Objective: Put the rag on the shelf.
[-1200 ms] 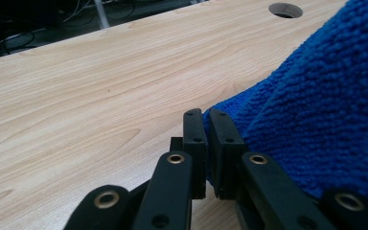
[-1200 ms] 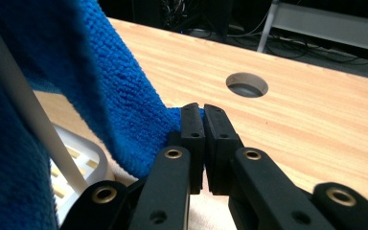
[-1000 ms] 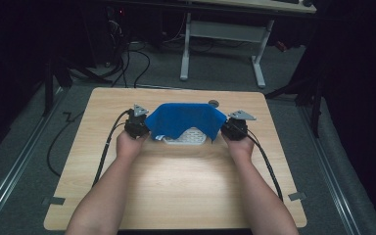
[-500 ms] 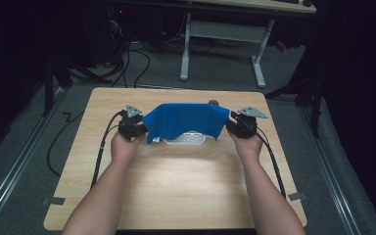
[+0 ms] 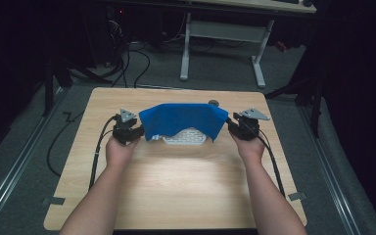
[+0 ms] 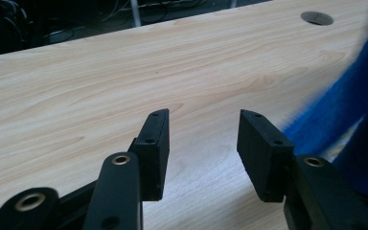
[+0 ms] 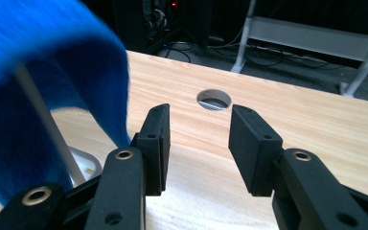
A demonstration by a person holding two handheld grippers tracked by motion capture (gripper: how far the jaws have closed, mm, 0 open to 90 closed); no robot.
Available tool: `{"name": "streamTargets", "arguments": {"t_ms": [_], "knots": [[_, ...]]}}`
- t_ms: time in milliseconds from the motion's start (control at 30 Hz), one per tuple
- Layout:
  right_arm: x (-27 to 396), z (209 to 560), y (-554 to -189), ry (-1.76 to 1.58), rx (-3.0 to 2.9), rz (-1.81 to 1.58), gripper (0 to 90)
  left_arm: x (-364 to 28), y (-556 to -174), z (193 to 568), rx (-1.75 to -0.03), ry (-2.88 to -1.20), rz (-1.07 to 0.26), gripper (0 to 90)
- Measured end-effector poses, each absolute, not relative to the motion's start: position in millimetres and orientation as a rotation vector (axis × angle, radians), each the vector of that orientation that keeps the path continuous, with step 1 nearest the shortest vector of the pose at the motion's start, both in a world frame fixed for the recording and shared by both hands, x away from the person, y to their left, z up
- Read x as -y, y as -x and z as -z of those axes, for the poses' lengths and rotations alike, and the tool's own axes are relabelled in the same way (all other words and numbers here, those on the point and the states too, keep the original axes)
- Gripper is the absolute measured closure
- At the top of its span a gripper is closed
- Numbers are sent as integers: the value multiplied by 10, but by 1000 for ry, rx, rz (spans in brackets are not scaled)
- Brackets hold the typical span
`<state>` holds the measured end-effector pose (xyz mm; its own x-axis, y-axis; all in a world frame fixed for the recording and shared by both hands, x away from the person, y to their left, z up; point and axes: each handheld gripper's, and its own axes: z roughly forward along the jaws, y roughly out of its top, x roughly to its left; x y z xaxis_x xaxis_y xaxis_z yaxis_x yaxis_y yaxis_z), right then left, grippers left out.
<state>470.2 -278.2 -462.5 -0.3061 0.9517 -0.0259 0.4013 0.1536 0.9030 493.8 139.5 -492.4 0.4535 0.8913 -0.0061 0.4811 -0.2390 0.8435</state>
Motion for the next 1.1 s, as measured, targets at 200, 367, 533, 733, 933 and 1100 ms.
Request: {"name": "streamTargets", "arguments": {"t_ms": [200, 367, 533, 733, 933, 1100], "knots": [[2837, 4719, -4617, -1311, -1807, -1101, 612, -1458, -4850, 4971, -1159, -1868, -627, 554], [2857, 4766, -4515, -1293, -1809, -1102, 613, -1478, -4755, 5014, -1155, -1859, -627, 558], [2881, 4791, -4403, -1274, -1816, -1092, 610, -1500, -4662, 5072, -1158, -1868, -636, 559], [2932, 4797, -4210, -1265, -1803, -1096, 593, -1555, -4540, 5074, -1162, -1870, -635, 560], [2973, 4814, -4005, -1267, -1809, -1091, 580, -1569, -4335, 5070, -1137, -1895, -652, 555], [2994, 4832, -3792, -1267, -1800, -1112, 564, -1566, -4105, 5048, -1109, -1898, -633, 550]]}}
